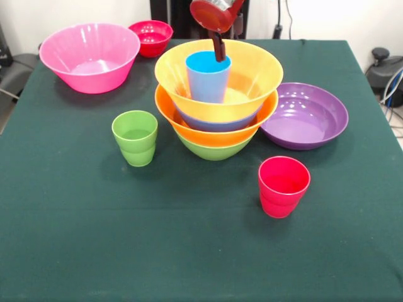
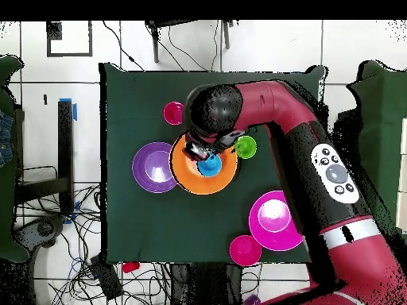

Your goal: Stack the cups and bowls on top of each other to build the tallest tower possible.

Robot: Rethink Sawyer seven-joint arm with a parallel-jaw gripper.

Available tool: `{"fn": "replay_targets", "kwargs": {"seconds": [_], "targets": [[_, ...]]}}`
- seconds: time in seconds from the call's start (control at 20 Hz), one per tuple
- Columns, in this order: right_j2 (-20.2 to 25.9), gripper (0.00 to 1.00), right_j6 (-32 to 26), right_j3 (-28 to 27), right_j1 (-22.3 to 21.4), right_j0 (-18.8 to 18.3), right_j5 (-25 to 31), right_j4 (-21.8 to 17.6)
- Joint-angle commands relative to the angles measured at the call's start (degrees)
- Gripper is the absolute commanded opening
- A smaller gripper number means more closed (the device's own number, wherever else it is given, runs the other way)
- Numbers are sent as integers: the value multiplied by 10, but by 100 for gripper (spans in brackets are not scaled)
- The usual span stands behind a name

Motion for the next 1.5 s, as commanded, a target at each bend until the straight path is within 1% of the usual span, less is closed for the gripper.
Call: {"fn": "replay_targets", "kwargs": {"seconds": [0.05,0.15,0.25,0.4,0.55,0.6,0.7,0.8,0.85,1.05,1.2,1.3,1.35,1.5], "targets": [[5,100,-170,-90,50,22,49,-52],[4,100,-193,-121,54,23,57,-68],[9,100,-221,-144,63,20,61,-74],[7,100,-245,-181,78,20,72,-87],[3,100,-297,-234,98,26,109,-114],[2,100,-308,-245,103,27,116,-119],[1,100,-334,-284,118,33,140,-131],[0,100,-361,-328,130,41,165,-151],[3,100,-380,-359,140,47,183,-160],[15,100,-429,-440,166,61,230,-184],[21,100,-454,-477,183,68,242,-196],[23,100,-458,-489,194,70,234,-197],[27,100,-465,-496,202,71,225,-195],[31,100,-492,-524,221,77,222,-205]]}}
